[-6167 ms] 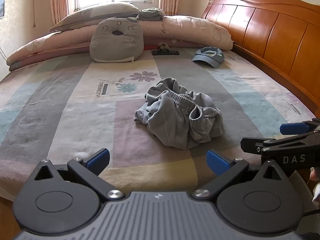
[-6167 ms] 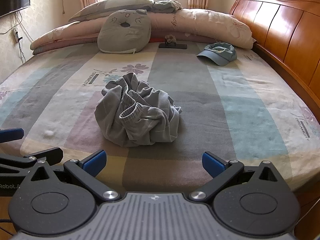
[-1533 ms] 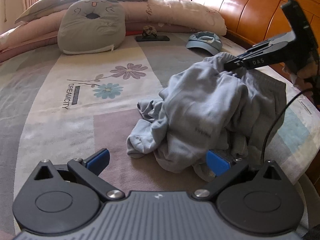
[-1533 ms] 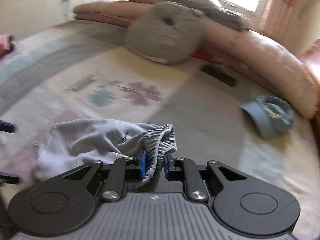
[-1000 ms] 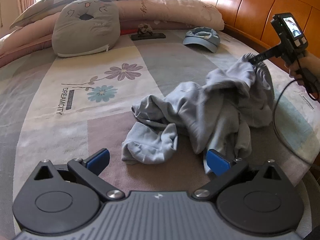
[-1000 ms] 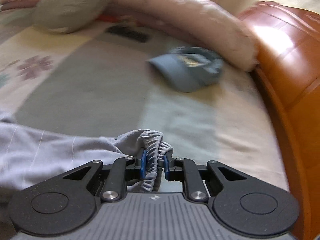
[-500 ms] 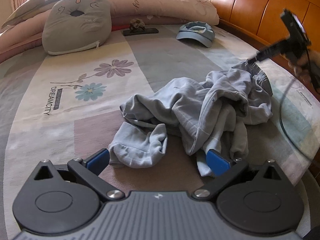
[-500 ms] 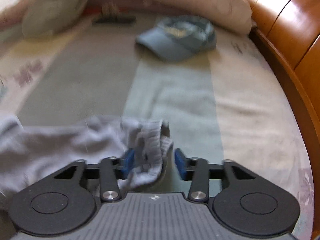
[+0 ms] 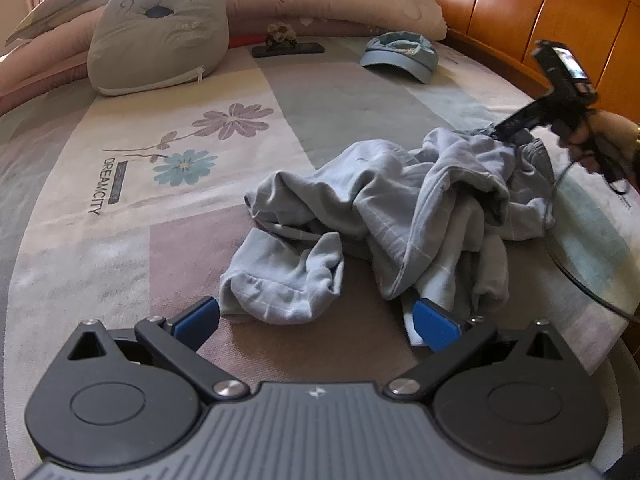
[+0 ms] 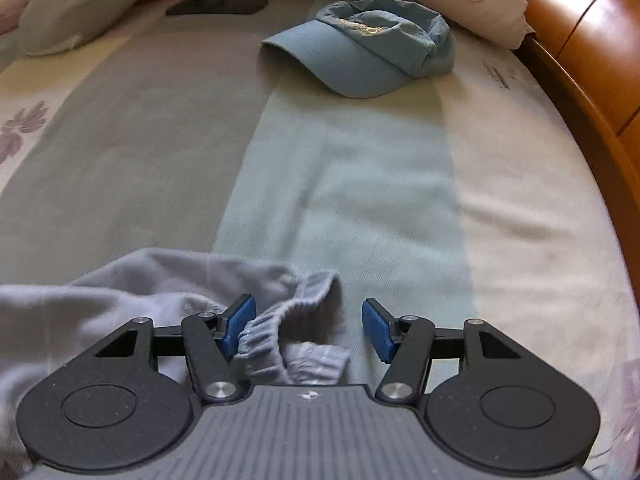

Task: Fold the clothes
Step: 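Lift the waistband with the right tool and pull it across the bed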

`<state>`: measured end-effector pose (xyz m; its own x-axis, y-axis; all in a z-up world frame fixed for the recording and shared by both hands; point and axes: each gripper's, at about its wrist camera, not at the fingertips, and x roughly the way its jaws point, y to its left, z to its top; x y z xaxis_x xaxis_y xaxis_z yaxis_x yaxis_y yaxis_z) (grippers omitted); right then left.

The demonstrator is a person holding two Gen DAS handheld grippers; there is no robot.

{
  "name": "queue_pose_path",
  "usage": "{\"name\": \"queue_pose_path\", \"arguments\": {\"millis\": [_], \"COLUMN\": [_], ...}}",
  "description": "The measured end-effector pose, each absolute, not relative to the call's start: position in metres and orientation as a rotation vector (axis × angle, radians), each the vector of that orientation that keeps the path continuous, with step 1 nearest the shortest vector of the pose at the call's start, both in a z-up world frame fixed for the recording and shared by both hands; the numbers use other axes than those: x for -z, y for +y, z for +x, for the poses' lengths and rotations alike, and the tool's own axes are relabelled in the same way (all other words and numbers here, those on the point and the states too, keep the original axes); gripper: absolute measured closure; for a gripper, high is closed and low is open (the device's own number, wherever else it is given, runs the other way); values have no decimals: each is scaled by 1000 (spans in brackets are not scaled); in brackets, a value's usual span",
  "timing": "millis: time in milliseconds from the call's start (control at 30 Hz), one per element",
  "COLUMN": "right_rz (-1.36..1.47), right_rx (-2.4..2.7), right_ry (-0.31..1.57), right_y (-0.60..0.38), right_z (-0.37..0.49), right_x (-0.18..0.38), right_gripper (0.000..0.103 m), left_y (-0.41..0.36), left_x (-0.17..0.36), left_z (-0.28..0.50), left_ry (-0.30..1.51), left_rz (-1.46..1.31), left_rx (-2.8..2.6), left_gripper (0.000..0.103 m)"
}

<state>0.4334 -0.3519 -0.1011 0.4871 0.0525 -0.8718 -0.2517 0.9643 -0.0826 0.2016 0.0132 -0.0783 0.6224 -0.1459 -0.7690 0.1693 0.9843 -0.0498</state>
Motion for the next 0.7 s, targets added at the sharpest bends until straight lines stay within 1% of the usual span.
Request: {"name": "queue_pose_path", "arguments": {"millis": [33,67,100,133,200,267,467,500,567,700], "right_rz": [-208,-210,-212,-214,-218,-194,-61,-36,15,0], "right_rx": [-199,-211,-223,-235,-258,-255,-190,-182,-185,-179], "right_ry": [1045,1038,1032,1025,1011,953,817,807,837,855], "right_y": [-352,-351,-350,-349,-348,-347,-351,-352,-356,-357], "right_z": [430,428,425,423,418,424,469,477,492,486], "right_x": [99,96,93,90,85,76,48,46,49,53], "right_gripper": [43,53,66,69,71,72,72,70,66,65], "left_y": [13,12,11,10,8,6,9,9,11,13], "left_x": [79,79,80,80,80,78,72,71,71,73], "left_z": [203,204,204,205,207,208,209,209,208,206], "left_ry": [882,882,882,882,880,876,867,868,872,877], "left_rz": [29,28,27,27,33,40,49,49,46,43], "left_rx": [181,183,186,188,187,184,162,157,152,155], "left_gripper": [1,1,1,1,1,1,1,1,1,1]}}
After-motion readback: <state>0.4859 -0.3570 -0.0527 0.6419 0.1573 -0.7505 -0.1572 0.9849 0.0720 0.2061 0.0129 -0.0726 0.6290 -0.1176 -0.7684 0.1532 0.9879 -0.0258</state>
